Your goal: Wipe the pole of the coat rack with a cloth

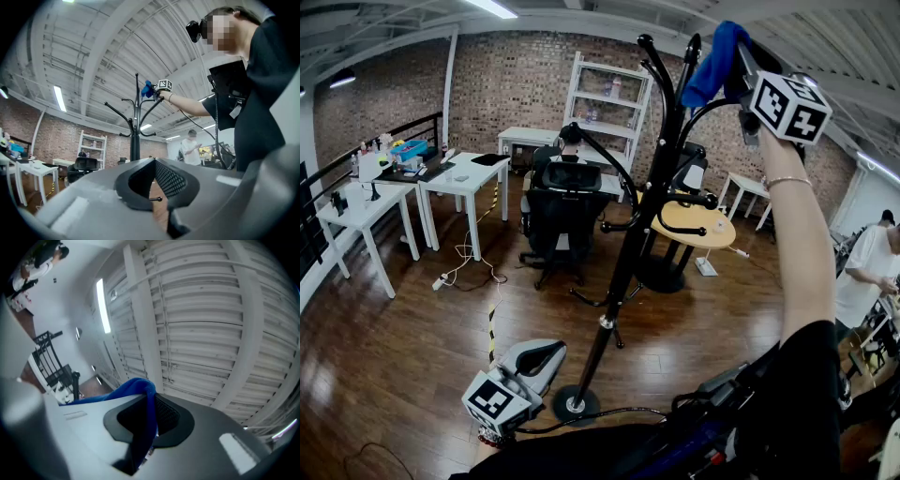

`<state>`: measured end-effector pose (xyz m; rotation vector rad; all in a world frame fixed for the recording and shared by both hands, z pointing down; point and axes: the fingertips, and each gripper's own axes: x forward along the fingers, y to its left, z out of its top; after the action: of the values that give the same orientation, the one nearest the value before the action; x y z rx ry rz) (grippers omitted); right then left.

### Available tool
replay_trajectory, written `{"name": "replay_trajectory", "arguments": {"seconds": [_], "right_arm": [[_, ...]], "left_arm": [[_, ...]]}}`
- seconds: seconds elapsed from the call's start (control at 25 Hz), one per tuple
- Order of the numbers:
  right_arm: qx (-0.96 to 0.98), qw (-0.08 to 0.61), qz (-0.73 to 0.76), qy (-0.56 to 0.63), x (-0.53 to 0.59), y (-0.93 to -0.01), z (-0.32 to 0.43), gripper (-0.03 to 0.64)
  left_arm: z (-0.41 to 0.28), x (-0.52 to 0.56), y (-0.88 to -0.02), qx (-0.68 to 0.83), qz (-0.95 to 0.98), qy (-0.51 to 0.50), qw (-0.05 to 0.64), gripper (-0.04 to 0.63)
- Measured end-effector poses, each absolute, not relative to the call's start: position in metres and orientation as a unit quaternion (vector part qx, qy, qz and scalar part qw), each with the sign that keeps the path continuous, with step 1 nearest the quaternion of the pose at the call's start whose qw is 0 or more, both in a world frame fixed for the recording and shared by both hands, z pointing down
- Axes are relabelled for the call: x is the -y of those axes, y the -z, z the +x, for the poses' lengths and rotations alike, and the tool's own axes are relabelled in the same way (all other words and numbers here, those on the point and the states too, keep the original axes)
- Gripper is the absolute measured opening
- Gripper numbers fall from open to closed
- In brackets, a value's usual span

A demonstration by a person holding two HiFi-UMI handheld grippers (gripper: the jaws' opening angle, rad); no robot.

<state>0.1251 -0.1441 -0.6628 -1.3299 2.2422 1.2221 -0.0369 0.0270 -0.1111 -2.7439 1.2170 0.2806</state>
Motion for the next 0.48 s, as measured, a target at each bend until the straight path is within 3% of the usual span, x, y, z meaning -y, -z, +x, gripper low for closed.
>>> {"name": "replay_trajectory", "arguments": {"seconds": [0.28, 0.48], "right_arm": [[-0.677, -0.058, -0.554, -0.482, 0.190, 0.675, 0.091, 0.035], [-0.670, -0.071, -0.529, -0.516, 0.202, 0.652, 0.078, 0.034]], "left_arm": [[-0.082, -0.033, 0.099, -0.459, -0.882, -0.095, 0.044, 0.006], [-0.084, -0.040, 0.088, -0.466, -0.880, -0.088, 0.033, 0.006]]}}
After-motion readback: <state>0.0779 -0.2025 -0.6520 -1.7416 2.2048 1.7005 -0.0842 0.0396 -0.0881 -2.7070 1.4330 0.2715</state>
